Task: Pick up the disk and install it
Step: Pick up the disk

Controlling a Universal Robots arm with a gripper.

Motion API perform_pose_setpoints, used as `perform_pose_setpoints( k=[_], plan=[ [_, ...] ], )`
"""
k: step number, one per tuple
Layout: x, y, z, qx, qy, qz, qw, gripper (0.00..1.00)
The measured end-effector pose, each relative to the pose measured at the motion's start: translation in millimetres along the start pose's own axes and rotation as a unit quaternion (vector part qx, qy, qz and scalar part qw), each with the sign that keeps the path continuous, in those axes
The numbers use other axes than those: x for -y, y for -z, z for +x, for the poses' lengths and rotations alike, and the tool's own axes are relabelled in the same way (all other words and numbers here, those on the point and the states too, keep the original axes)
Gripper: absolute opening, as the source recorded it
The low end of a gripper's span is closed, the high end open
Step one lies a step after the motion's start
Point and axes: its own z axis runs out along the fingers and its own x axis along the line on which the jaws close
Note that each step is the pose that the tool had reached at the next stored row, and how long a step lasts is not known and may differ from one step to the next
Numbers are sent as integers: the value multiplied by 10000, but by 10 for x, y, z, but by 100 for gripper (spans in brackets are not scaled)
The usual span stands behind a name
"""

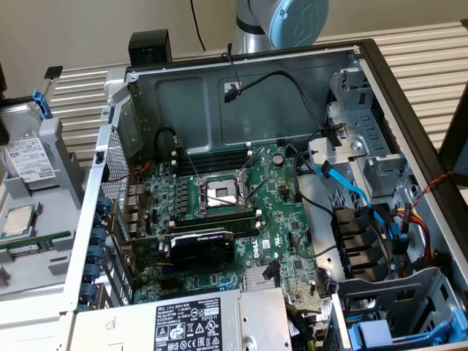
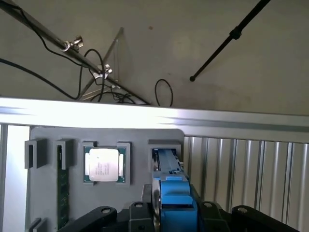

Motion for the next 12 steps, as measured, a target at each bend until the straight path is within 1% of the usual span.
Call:
perform_pose_setpoints(
  k=[1, 10, 12],
  plan=[
    [0, 0, 3, 4, 0, 0, 10000, 37],
    [-1, 0, 4, 5, 0, 1, 10000, 37],
    [-2, 1, 13, 12, 1, 1, 10000, 37]
  ],
)
